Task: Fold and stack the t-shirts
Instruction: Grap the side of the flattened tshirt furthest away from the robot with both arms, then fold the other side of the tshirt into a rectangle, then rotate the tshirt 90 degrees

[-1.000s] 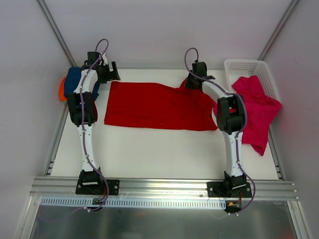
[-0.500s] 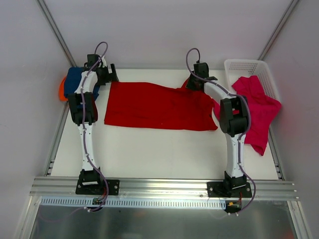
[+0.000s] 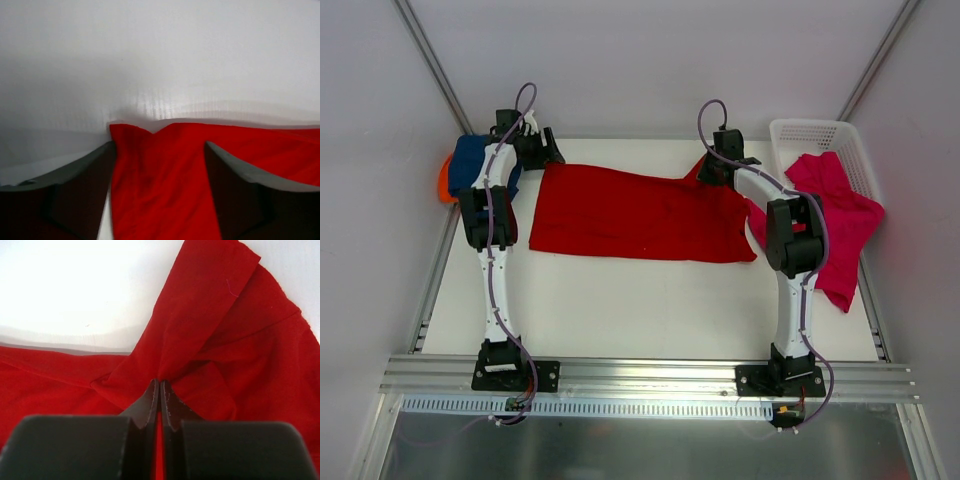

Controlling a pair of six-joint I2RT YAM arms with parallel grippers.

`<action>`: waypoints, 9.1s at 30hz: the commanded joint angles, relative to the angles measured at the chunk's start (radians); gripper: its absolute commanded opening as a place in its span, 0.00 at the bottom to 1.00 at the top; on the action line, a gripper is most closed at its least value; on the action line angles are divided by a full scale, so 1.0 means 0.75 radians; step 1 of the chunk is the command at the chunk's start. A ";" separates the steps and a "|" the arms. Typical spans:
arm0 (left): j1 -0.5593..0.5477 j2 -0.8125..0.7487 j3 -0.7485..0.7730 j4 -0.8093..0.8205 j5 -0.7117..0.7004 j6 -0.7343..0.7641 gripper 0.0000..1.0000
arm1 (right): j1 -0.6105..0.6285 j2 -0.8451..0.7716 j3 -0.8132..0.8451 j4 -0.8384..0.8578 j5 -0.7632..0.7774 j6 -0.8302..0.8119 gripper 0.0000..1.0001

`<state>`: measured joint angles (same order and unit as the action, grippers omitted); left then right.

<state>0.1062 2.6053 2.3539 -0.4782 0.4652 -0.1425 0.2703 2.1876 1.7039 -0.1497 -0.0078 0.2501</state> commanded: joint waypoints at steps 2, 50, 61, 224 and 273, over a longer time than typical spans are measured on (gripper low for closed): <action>0.006 0.024 0.056 -0.021 0.118 0.018 0.62 | -0.011 -0.100 -0.012 0.056 -0.006 0.020 0.00; 0.032 -0.485 -0.457 0.006 -0.125 0.151 0.00 | -0.017 -0.515 -0.384 0.007 0.041 -0.031 0.00; 0.038 -0.582 -0.668 0.012 -0.064 0.178 0.00 | -0.015 -0.618 -0.556 0.007 0.037 -0.021 0.00; -0.506 -1.117 -0.411 0.171 -0.456 0.178 0.99 | 0.819 -1.512 -1.207 -0.138 0.291 0.293 0.55; -0.500 -2.394 -1.928 0.411 -1.170 0.253 0.99 | 0.910 0.459 0.239 0.744 -0.035 0.835 0.00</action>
<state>-0.2623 0.8261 0.9165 -0.2054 -0.3798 0.0380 0.9497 2.6831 2.0315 0.4068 -0.0952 0.8822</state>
